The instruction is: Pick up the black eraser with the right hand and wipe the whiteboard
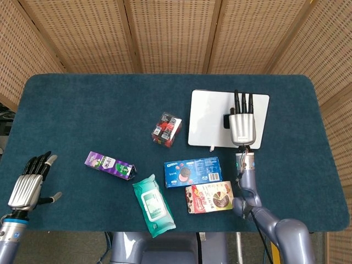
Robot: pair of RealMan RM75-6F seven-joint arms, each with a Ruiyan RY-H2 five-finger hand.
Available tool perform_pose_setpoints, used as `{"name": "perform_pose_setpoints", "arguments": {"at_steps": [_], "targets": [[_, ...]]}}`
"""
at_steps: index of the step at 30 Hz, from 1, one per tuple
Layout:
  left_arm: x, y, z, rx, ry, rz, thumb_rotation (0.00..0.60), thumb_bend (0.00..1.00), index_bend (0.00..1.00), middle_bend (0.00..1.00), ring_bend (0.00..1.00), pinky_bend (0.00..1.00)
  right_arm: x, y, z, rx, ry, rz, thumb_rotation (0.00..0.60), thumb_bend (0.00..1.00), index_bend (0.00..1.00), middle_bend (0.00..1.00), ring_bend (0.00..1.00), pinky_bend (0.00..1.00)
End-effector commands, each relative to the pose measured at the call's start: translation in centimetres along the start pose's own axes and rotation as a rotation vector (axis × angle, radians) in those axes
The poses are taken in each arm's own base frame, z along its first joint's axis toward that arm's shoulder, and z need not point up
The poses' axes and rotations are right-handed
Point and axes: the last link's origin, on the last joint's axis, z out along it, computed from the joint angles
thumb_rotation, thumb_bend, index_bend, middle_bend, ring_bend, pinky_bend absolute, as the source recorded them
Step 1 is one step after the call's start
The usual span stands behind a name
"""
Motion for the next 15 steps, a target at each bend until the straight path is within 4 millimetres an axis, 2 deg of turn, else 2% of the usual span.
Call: {"name": "perform_pose_setpoints", "arguments": {"at_steps": [1, 15], "targets": [[-0.07, 0.03, 0.02, 0.0, -0.003, 0.001, 0.6, 0.18, 0.0, 0.0, 0.0, 0.0, -0.17, -0.04, 0.22, -0.006, -0.01, 0.0, 0.6, 0.0, 0.59, 0.02, 0.0, 0.0], [-0.23, -0.05, 0.14, 0.009, -0.006, 0.006, 0.6, 0.18, 0.0, 0.0, 0.0, 0.0, -1.01, 0.2, 0.78, -0.038, -0.054, 0.01, 0.6, 0.0, 0.59, 0.02, 0.0, 0.0]]}}
